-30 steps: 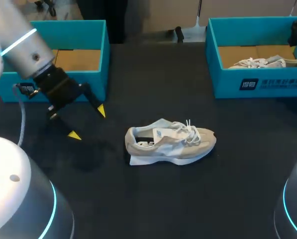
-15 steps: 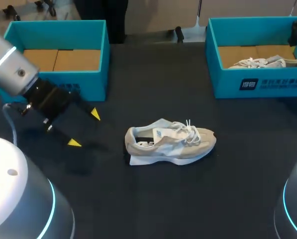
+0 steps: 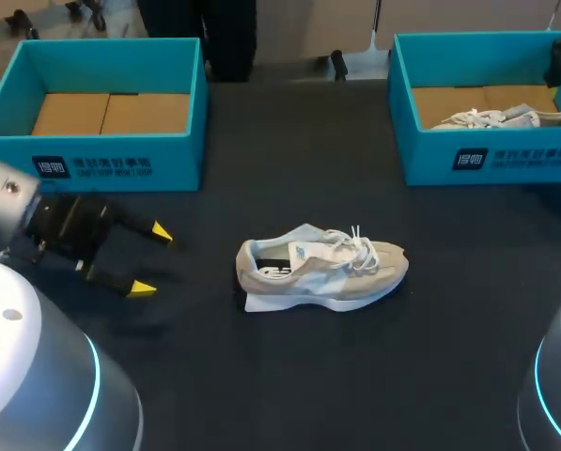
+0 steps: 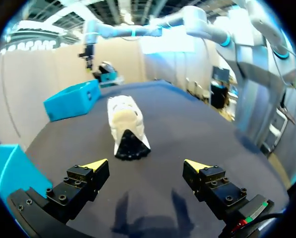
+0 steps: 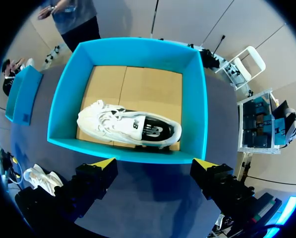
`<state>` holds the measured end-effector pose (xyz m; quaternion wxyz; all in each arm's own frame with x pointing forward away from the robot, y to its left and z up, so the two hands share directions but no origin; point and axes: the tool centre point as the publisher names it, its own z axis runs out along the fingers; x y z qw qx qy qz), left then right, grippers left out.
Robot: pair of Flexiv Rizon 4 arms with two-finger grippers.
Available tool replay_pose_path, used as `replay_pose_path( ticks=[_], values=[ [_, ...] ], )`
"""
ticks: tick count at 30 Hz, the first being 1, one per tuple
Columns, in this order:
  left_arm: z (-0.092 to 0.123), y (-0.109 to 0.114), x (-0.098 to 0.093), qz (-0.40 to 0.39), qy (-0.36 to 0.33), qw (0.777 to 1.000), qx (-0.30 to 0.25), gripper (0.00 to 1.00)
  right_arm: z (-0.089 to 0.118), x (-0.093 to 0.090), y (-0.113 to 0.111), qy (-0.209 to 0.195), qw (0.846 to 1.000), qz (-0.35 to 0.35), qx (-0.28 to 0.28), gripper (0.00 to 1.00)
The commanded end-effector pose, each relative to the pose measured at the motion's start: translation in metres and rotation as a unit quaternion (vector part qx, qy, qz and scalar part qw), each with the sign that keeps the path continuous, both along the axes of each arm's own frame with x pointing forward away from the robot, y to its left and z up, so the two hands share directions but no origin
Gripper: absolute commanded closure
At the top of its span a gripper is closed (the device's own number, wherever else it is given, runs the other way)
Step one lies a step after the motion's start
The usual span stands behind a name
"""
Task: Take the shoe out of the shoebox, open the shoe tongue, remove and reinsert the insole, then place the shoe into the shoebox
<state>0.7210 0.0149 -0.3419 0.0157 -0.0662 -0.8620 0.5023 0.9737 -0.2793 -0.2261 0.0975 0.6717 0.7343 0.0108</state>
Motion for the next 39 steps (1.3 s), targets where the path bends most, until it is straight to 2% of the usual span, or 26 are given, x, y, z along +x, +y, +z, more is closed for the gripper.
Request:
replay_pose_path(
  ticks=[1,20,28,39],
  values=[
    [-0.005,0.0,-0.005,0.093,-0.036,0.994,-0.034,0.0,0.0,0.0,0.0,0.0,1.0,0.0,0.0,0.0],
    [-0.002,0.003,-0.002,0.1,-0.035,0.994,-0.038,0.0,0.0,0.0,0.0,0.0,1.0,0.0,0.0,0.0],
    [-0.015,-0.018,0.014,0.101,-0.029,0.993,-0.047,0.0,0.0,0.0,0.0,0.0,1.0,0.0,0.0,0.0],
    [-0.043,-0.051,0.023,0.099,-0.009,0.994,-0.044,0.0,0.0,0.0,0.0,0.0,1.0,0.0,0.0,0.0]
  ],
)
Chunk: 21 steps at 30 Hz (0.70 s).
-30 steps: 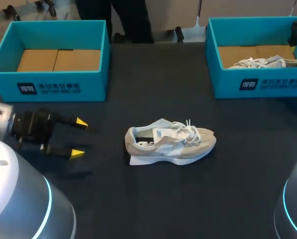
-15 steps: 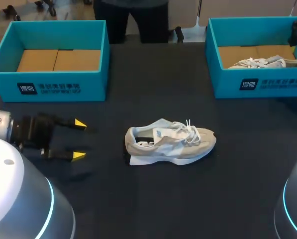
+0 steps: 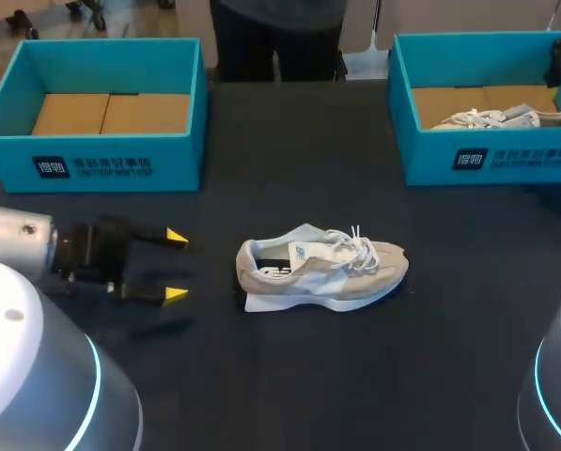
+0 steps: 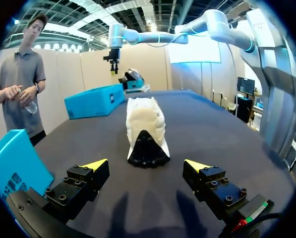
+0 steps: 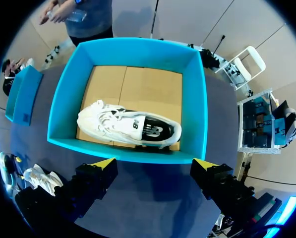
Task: Take the shoe out of the shoebox, open the shoe tongue, remove and reinsert the insole, then place the shoe into the shoebox
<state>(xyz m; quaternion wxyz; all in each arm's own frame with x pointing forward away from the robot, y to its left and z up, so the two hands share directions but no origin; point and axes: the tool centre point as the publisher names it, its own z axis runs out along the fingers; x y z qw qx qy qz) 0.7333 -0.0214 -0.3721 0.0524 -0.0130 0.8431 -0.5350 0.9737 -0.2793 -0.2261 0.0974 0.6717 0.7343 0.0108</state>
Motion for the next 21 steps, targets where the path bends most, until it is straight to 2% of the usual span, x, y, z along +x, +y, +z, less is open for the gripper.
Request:
replay_pose_path(
  ticks=[1,21],
  values=[
    [-0.0139,-0.0175,0.0116,0.001,0.005,1.0,-0.004,0.0,0.0002,-0.0001,0.0003,0.0,1.0,0.0,0.0,0.0],
    [-0.0153,-0.021,0.0077,-0.002,0.013,1.0,-0.015,0.0,0.0002,-0.0001,0.0003,0.0,1.0,0.0,0.0,0.0]
  ],
)
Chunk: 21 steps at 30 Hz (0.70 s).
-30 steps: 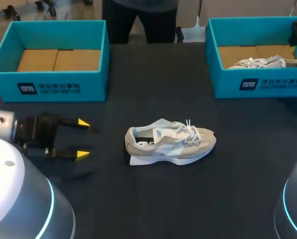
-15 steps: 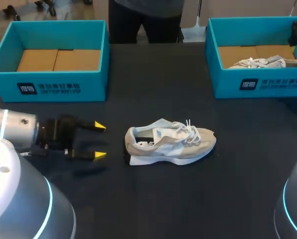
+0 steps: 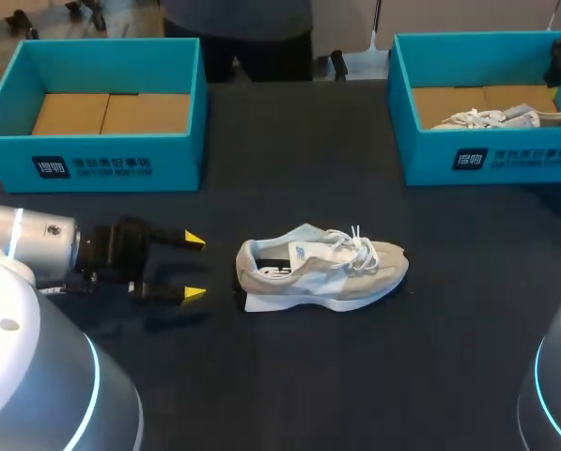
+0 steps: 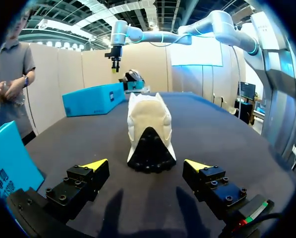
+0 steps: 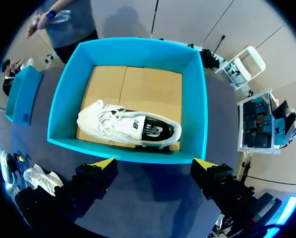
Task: Take the shoe out of the shoebox, open the shoe tongue, remove and reinsert the insole, then place the shoe into the shoebox
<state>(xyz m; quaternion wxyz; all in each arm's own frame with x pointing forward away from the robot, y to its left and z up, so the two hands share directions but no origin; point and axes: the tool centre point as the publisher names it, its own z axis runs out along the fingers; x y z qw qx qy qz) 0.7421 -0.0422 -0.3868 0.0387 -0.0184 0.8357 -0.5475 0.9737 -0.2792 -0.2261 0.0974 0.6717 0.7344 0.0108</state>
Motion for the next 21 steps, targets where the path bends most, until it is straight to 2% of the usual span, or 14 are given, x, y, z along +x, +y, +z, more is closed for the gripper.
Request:
replay_pose_path(
  ticks=[1,10,21],
  values=[
    [-0.0007,-0.0002,-0.0011,0.001,-0.001,1.0,0.0,0.0,0.0002,-0.0001,0.0002,0.0,1.0,0.0,0.0,0.0],
    [-0.0059,-0.0033,-0.0044,-0.021,-0.002,0.998,-0.057,0.0,0.0002,-0.0001,0.0002,0.0,1.0,0.0,0.0,0.0],
    [-0.0059,-0.0033,-0.0044,-0.021,-0.002,0.998,-0.057,0.0,0.0002,-0.0001,0.0002,0.0,1.0,0.0,0.0,0.0]
  ],
)
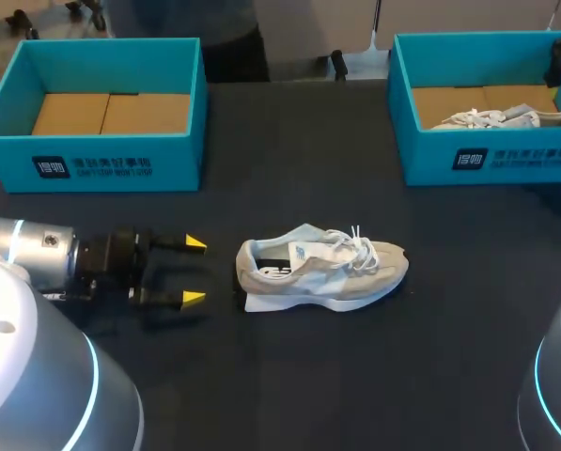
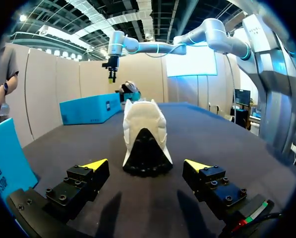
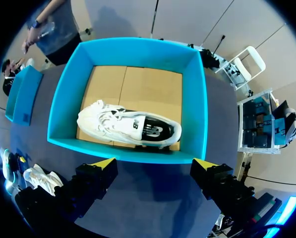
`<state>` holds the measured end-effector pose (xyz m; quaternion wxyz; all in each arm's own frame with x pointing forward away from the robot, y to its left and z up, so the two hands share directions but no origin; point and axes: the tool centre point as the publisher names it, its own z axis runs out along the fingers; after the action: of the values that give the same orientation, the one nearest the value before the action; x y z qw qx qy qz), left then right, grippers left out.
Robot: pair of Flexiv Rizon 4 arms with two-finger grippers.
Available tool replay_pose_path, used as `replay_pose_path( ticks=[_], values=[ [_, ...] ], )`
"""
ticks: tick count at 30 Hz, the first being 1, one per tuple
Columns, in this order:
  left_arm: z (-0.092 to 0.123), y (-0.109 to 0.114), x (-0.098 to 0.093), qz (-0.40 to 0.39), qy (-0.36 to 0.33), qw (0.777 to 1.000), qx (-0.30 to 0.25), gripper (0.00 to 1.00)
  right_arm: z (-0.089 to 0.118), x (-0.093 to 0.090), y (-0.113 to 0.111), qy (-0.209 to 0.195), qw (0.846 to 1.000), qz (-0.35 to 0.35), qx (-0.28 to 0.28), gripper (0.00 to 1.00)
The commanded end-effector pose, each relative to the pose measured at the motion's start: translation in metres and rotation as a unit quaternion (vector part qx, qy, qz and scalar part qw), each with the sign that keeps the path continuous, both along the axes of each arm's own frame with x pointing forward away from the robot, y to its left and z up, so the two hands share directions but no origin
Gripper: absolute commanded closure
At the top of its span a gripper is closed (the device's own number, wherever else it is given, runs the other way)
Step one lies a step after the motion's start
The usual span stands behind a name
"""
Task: Take the shoe out of the shoebox, open the shoe tongue, remove and reinsert the insole, then place the shoe into the shoebox
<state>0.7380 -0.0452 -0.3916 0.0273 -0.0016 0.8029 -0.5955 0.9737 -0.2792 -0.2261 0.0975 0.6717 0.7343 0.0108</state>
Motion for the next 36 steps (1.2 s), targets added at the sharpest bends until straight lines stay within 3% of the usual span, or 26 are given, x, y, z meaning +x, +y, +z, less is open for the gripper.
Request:
replay_pose_path(
  ticks=[1,16,36],
  values=[
    [-0.001,0.0,0.0,0.0,0.0,1.0,0.0,0.0,0.0,0.0,0.0,0.0,1.0,0.0,0.0,0.0],
    [-0.004,-0.017,-0.003,0.009,-0.013,1.0,-0.008,0.0,0.0,0.0,0.0,0.0,1.0,0.0,0.0,0.0],
    [-0.007,-0.063,0.01,0.02,0.011,1.0,0.012,0.0,0.0,0.0,0.0,0.0,1.0,0.0,0.0,0.0]
  ],
)
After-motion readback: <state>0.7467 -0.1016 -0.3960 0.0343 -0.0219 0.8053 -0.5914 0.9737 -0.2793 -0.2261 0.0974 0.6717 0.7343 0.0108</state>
